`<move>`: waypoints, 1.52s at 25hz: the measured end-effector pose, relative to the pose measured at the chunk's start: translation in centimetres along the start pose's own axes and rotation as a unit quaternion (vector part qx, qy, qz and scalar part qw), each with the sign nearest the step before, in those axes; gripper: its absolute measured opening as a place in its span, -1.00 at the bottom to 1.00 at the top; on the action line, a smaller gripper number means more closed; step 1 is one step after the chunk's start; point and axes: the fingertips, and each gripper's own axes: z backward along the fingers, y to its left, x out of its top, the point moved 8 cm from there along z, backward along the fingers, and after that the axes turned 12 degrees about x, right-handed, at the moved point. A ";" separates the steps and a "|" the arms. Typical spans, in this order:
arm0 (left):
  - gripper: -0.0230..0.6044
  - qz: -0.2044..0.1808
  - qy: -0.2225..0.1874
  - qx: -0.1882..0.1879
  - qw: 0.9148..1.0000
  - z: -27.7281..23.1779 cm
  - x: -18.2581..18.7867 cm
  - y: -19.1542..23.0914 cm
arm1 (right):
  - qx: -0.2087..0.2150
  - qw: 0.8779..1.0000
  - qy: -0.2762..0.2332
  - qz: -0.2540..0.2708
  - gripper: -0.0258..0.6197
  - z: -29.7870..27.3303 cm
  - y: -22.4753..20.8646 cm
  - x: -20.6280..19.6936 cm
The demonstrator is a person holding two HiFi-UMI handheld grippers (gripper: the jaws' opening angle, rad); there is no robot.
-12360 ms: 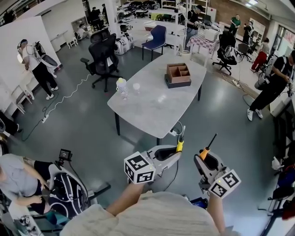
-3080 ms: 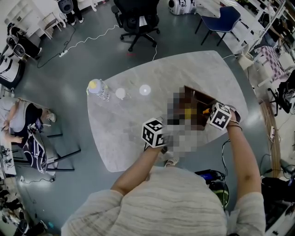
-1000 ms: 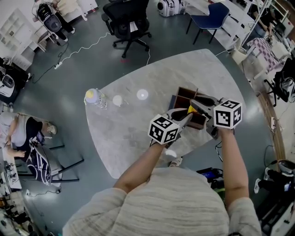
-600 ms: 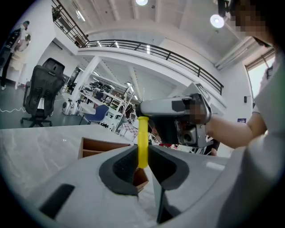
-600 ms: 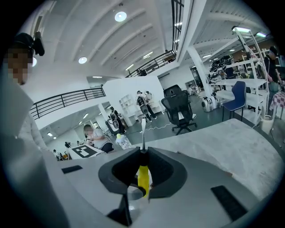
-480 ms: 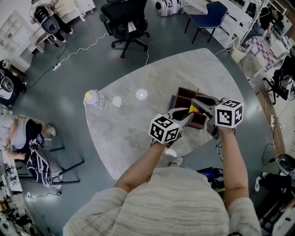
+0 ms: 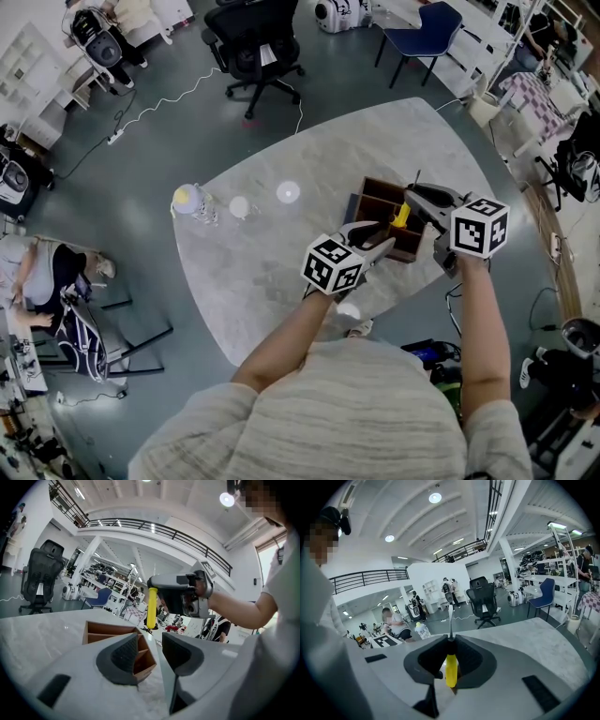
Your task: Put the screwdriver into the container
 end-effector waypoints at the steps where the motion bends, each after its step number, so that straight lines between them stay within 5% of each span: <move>1: -0.41 0.003 -0.001 -0.003 1.000 0.1 0.0 0.0 | -0.006 1.000 0.002 0.002 -0.76 0.1 -0.2 -0.1; 8: -0.82 0.028 -0.012 -0.015 0.999 0.1 0.3 -0.4 | -0.055 0.998 0.022 0.022 -0.76 0.6 -2.0 -2.6; 22: -0.88 0.052 -0.006 -0.057 0.997 -0.4 0.0 -1.2 | -0.163 0.986 0.021 0.022 -0.76 0.9 -7.1 -8.3; 38: -0.88 0.060 0.008 -0.064 0.996 0.4 -0.8 -0.3 | -0.178 0.980 0.091 -0.007 -0.76 -1.2 -7.8 -11.4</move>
